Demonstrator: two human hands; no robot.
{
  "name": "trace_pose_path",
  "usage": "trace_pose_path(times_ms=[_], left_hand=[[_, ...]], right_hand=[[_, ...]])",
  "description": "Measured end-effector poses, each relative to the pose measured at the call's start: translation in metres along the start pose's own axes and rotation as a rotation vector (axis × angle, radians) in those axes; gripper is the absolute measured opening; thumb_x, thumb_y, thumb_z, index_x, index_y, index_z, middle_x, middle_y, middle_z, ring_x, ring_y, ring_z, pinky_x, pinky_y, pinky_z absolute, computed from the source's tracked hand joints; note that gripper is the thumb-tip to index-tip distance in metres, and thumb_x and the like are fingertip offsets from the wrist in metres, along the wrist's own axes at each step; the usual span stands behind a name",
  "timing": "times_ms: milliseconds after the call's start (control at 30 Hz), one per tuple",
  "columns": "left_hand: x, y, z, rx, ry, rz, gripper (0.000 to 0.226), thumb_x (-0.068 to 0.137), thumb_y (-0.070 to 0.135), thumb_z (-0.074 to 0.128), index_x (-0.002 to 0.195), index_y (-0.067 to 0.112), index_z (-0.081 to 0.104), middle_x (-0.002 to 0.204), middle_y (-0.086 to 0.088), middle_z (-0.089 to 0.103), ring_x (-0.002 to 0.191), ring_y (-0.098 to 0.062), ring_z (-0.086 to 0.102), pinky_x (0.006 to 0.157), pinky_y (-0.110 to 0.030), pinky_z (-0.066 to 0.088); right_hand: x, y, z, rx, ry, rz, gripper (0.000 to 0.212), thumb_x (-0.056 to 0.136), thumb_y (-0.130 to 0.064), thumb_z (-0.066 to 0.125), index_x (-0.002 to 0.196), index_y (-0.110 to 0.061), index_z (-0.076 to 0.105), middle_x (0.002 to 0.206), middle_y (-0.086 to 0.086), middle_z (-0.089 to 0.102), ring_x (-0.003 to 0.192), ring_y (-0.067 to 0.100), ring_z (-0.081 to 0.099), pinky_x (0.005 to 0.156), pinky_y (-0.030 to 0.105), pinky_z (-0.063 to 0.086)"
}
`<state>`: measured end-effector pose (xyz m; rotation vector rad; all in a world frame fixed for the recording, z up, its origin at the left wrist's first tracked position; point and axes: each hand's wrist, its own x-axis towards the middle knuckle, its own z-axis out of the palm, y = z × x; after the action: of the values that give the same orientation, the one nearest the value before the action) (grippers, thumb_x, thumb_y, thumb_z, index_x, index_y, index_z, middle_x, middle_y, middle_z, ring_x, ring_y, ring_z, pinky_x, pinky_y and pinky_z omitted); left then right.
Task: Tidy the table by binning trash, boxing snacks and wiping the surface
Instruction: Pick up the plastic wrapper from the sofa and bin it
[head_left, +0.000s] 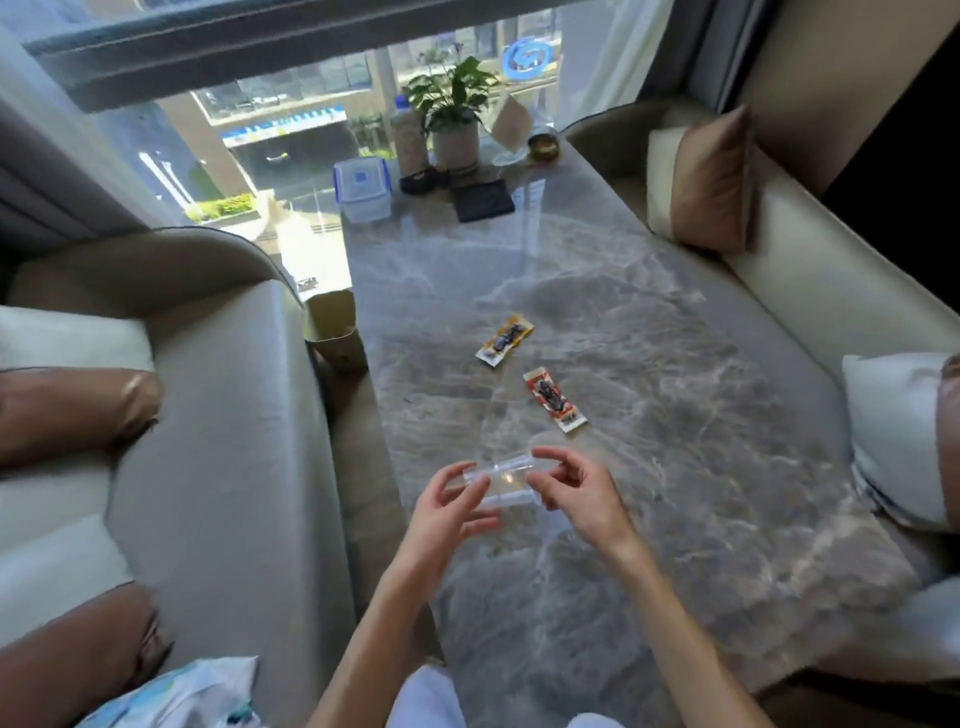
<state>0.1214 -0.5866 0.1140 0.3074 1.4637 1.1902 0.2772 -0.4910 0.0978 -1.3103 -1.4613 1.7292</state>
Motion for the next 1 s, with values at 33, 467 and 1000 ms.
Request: trace_pose_path(times_ms=[33, 467, 1000], left_hand=[[0.005, 0.005, -0.008, 0.028, -0.010, -0.008, 0.045, 0.085, 0.028, 0.067, 0.123, 0.007, 0.053, 0.100, -0.014, 0.068, 0.077, -0.027, 0.071, 0.074, -0.037, 0.061], [0.126, 0.114, -0.217, 0.277, -0.039, -0.191, 0.052, 0.091, 0.061, 0.042, 0.102, 0.012, 0.056, 0.075, -0.009, 0.066, 0.055, -0.023, 0.068, 0.055, -0.032, 0.059], [0.244, 0.262, -0.451, 0.054, 0.126, 0.125, 0.038, 0.089, 0.044, 0.057, 0.104, 0.009, 0.060, 0.103, -0.016, 0.067, 0.088, -0.028, 0.071, 0.080, -0.038, 0.060]], right_hand=[[0.003, -0.001, 0.007, 0.016, 0.023, 0.009, 0.029, 0.082, -0.002, 0.070, 0.110, -0.005, 0.065, 0.062, 0.005, 0.056, 0.050, 0.006, 0.050, 0.052, 0.017, 0.044], [0.118, -0.039, 0.230, -0.054, 0.005, 0.012, 0.038, 0.081, -0.004, 0.072, 0.116, -0.017, 0.064, 0.075, 0.004, 0.060, 0.060, 0.005, 0.052, 0.058, 0.016, 0.046], [0.295, -0.143, 0.467, -0.150, -0.278, -0.050, 0.046, 0.083, -0.013, 0.071, 0.127, -0.017, 0.057, 0.098, 0.010, 0.069, 0.094, 0.021, 0.069, 0.081, 0.034, 0.060]])
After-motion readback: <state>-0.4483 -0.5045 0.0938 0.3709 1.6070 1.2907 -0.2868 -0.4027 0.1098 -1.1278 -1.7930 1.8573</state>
